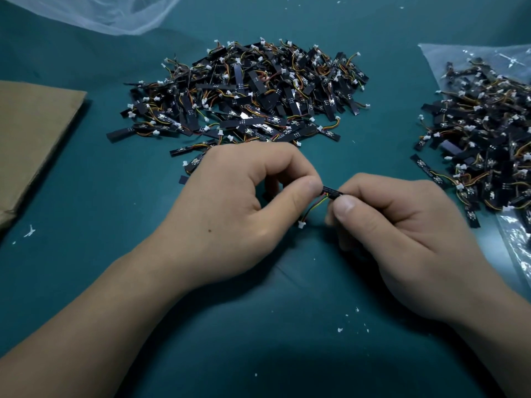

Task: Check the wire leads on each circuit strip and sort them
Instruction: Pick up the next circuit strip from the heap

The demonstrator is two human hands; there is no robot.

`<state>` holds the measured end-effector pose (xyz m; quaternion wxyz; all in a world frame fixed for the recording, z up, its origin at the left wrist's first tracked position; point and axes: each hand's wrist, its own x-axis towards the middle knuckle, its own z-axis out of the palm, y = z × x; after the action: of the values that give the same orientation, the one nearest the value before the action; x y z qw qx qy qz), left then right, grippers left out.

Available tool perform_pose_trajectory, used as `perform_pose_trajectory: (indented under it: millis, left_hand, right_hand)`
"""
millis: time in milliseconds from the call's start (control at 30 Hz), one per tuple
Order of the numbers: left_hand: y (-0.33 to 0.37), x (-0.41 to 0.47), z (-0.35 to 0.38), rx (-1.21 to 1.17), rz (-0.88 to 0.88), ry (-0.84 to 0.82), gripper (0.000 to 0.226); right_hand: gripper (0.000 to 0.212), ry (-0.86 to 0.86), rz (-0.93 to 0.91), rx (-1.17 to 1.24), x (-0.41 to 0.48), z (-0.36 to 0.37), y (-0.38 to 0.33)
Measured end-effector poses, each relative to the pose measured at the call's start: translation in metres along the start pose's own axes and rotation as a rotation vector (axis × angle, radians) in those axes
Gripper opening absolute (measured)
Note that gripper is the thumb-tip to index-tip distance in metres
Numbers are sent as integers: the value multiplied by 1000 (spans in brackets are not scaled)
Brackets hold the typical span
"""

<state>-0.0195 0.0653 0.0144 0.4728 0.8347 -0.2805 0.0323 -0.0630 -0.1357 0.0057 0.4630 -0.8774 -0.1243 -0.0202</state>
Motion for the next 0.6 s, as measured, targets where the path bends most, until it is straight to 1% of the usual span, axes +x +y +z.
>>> perform_pose_trajectory:
  millis: [200, 600]
  left_hand:
    - [1, -1, 0, 22, -2, -36, 15]
    - [2, 1, 1, 65, 29, -38, 13]
  right_hand:
    - [33, 11, -19, 29, 0, 0, -1]
    - [34, 4, -24, 8, 0, -1, -1]
